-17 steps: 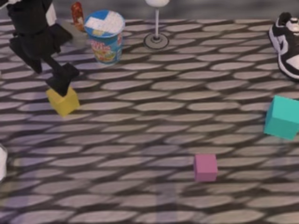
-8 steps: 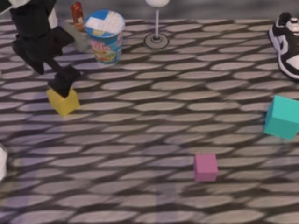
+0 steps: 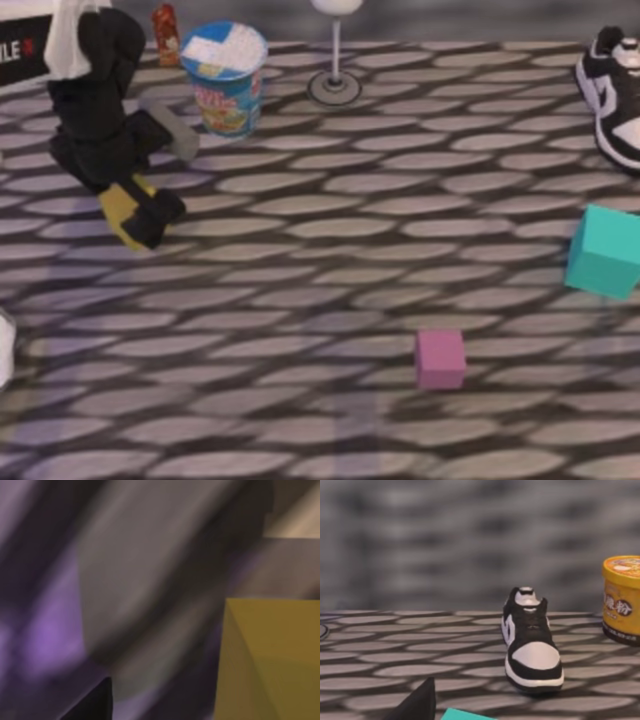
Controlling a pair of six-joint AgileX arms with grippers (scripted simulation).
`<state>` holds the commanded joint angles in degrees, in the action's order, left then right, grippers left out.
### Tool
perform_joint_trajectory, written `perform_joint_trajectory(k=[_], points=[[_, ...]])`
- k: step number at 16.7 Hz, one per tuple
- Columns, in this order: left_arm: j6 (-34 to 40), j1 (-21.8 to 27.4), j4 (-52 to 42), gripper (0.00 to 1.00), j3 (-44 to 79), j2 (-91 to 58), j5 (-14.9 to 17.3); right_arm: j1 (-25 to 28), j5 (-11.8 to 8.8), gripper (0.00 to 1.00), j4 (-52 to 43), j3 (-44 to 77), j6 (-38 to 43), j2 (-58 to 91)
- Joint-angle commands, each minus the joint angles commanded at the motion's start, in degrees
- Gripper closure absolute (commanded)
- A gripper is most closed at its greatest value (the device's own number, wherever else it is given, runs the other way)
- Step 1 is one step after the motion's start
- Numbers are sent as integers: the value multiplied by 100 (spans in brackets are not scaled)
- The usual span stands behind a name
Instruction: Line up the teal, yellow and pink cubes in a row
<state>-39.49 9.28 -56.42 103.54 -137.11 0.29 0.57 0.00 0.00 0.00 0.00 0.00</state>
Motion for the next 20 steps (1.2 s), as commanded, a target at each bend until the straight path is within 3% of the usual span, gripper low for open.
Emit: perform_joint_trajectory(k=[3, 16, 20], points=[[0, 0, 0, 0, 0, 0, 0, 0, 0, 0, 0, 0, 0, 0], [0, 0, 0, 98, 0, 0, 0, 0, 0, 0, 0, 0, 0, 0], [0, 0, 0, 100, 0, 0, 0, 0, 0, 0, 0, 0, 0, 0]])
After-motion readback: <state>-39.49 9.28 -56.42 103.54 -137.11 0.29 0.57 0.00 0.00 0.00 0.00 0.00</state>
